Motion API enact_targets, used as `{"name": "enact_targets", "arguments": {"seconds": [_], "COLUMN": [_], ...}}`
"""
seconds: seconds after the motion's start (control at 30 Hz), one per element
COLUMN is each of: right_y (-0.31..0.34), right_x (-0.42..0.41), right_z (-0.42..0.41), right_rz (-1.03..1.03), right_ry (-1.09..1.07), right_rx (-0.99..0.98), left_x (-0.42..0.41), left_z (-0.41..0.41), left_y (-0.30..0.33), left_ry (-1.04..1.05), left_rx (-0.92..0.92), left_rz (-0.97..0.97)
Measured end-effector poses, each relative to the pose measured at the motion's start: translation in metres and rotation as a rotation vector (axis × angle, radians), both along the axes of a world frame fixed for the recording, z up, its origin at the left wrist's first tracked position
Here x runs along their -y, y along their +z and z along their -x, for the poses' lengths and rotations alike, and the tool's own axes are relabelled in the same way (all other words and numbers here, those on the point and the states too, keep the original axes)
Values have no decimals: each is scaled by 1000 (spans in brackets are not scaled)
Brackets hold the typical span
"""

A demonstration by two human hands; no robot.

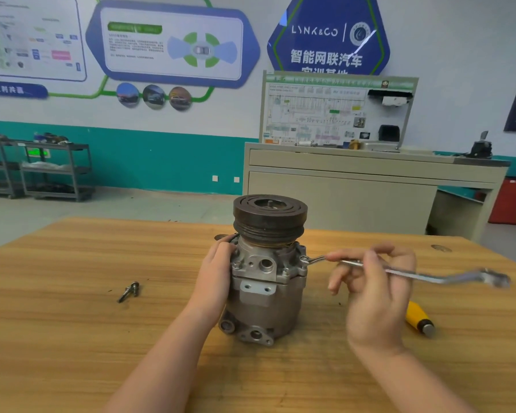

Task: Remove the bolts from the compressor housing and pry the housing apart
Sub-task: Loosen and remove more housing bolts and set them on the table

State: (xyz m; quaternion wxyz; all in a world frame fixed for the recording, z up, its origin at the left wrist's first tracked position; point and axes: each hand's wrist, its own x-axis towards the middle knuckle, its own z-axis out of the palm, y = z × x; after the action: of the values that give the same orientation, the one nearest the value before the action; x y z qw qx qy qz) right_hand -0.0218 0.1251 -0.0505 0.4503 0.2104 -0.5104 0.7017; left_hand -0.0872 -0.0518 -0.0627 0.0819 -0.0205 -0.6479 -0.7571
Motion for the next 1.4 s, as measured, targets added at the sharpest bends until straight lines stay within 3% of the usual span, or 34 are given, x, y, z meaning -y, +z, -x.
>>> {"name": "enact_targets", "arguments": {"seconds": [0.13, 0.23, 0.3, 0.47, 0.63, 1.2, 1.3, 1.4], "right_y": [31, 38, 41, 54, 45, 21, 8, -3], "right_x": [-9, -8, -8, -15, -11, 10, 12, 12], "right_z": [40, 63, 67, 42, 10, -5, -6, -8], "right_rz": [458, 484, 436, 404, -21, -1074, -1035, -617], "right_ry": [275, 395, 411, 439, 59, -593, -608, -369], "right_rx": [491, 831, 894, 651, 354, -398, -428, -271], "left_x": [1, 1, 2, 3, 2, 4, 5, 3], "left_z": [1, -1, -1, -4, -7, -5, -4, -5], "left_y": [0, 1, 4, 4, 7, 0, 1, 2], "left_ry": [13, 25, 34, 22, 12, 26, 13, 27], "left_rx": [2, -14, -28, -68, -81, -161, -124, -91], "left_rz": [-9, 13, 31, 58, 53, 125, 88, 57]}}
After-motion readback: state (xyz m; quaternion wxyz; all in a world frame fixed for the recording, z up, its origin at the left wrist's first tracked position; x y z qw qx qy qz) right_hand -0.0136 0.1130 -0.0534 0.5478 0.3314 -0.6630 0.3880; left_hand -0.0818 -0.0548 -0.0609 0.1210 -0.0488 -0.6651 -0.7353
